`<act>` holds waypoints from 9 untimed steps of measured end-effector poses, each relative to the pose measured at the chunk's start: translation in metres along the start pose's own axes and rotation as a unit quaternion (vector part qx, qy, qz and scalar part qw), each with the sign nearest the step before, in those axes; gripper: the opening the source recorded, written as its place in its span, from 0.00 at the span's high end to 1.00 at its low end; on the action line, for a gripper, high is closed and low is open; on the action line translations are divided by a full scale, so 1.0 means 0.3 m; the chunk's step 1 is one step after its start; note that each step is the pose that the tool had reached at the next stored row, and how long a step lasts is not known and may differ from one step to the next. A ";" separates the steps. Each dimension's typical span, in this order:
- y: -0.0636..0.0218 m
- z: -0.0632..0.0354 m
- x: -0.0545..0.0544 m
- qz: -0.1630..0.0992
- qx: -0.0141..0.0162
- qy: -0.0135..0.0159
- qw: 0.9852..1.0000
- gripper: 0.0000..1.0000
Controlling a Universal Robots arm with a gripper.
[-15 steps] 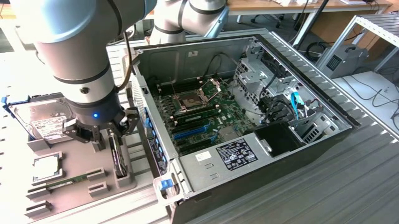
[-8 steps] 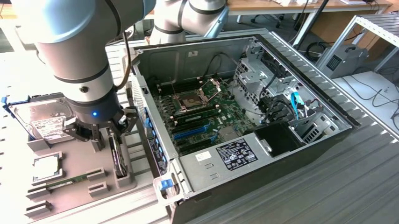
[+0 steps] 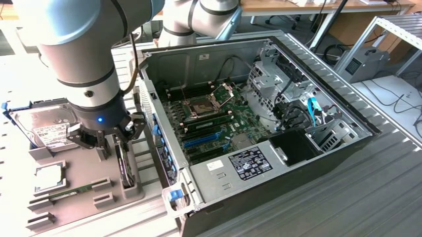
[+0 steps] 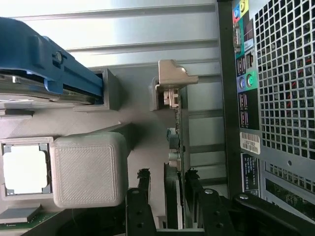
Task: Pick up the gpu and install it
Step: 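Pick up the gpu and move the gpu toward the slot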
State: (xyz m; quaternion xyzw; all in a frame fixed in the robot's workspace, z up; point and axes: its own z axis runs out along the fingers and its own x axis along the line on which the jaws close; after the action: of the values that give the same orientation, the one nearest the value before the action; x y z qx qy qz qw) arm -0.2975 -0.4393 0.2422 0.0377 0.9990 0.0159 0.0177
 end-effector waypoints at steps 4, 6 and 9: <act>0.000 0.000 0.000 0.000 0.000 0.000 1.000 0.66; 0.000 0.000 0.000 0.000 0.000 0.000 1.000 0.73; 0.000 0.000 0.000 0.000 0.000 0.000 1.000 0.73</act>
State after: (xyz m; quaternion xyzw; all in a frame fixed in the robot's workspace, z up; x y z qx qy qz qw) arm -0.2975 -0.4394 0.2422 0.0377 0.9990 0.0159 0.0177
